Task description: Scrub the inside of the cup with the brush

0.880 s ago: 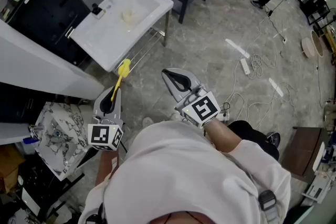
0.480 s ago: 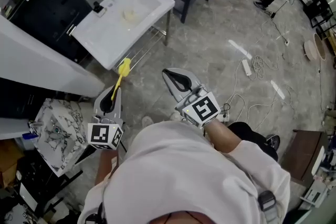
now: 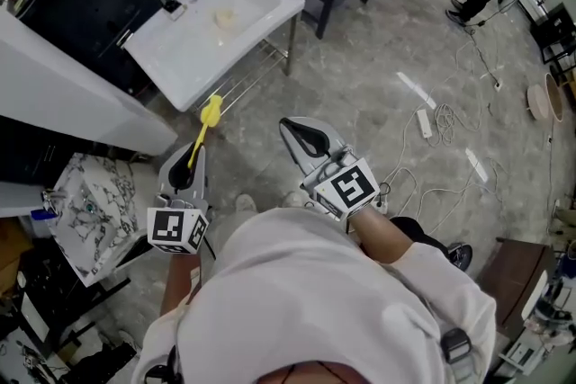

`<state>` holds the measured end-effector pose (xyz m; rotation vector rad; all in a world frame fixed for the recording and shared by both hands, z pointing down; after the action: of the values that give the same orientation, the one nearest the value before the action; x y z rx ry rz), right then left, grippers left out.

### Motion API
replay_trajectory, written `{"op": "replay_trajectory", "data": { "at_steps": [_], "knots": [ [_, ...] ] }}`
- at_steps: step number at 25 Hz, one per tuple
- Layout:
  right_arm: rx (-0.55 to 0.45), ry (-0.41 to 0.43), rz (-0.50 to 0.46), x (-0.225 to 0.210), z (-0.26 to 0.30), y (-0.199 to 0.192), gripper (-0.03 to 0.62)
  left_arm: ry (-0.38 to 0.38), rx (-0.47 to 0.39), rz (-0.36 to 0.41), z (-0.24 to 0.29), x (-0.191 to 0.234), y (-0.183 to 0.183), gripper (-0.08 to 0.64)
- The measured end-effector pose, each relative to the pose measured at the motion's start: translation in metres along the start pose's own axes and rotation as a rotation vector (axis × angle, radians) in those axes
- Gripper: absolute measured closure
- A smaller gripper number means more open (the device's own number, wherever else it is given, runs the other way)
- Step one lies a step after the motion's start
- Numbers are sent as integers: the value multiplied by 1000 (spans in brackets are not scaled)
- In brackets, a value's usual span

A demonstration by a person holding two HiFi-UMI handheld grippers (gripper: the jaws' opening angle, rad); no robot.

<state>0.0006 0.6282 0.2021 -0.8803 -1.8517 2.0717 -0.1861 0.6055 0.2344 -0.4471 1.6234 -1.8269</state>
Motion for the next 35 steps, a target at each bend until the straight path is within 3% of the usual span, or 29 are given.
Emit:
{"op": "replay_trajectory", "data": {
  "at_steps": [7, 14, 28, 35],
  "knots": [
    [7, 28, 7, -13, 5, -4, 592, 41, 12, -18, 3, -2, -6, 520],
    [25, 9, 7, -24, 37, -8, 592, 35, 9, -29, 25, 30, -18, 520],
    [43, -79, -33, -65, 129, -6, 589, -86, -13, -42, 108, 115, -33, 520],
    [49, -86, -31, -83, 155, 0, 586, -104, -3, -51, 137, 137, -36, 520]
  ]
}}
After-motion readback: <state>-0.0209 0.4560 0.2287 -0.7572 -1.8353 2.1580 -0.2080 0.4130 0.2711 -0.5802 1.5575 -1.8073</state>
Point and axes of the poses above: the fingertips, and each gripper's own axes: z forward along the fingers, x to its left, y out of its top, the point moved 3 cm from there along -z, backward along the fingers, and after that the axes turned 13 degrees about z, right-handed, at the moved point
